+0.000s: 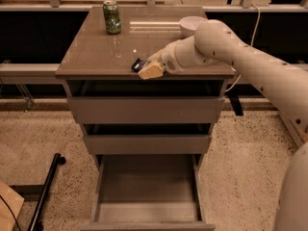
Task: Place rxbar blueberry into bottom drawer
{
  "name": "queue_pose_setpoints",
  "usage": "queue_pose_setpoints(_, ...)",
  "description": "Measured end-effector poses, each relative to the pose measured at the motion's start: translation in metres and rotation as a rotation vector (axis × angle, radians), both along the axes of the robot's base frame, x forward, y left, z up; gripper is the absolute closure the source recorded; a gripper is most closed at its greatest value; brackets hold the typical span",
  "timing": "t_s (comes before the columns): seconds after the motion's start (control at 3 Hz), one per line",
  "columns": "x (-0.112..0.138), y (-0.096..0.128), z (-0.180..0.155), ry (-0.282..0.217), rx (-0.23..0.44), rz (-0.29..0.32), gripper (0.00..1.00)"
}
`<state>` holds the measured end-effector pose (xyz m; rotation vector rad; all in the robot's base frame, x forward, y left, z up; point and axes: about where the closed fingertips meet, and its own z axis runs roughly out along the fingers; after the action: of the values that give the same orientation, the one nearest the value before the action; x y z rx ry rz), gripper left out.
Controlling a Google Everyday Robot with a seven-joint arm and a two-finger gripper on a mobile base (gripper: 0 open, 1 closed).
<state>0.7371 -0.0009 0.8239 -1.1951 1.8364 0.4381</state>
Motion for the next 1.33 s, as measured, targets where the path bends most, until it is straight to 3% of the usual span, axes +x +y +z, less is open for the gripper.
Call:
queue_pose_setpoints(0.33,0.0,0.001,0.005,-0.012,0.001,-0.003,0.86)
queue_pose_setpoints(0.67,-0.001,0.005,0.041,-0.096,0.039,0.003,1.0)
queue_pose_setpoints(1.0,-0.01,0.013,0.096,-0.232,0.078,0.031,1.0)
queue_pose_setpoints(1.33,-0.021,0.019,0.132,-0.314,0.101,0.073,1.0)
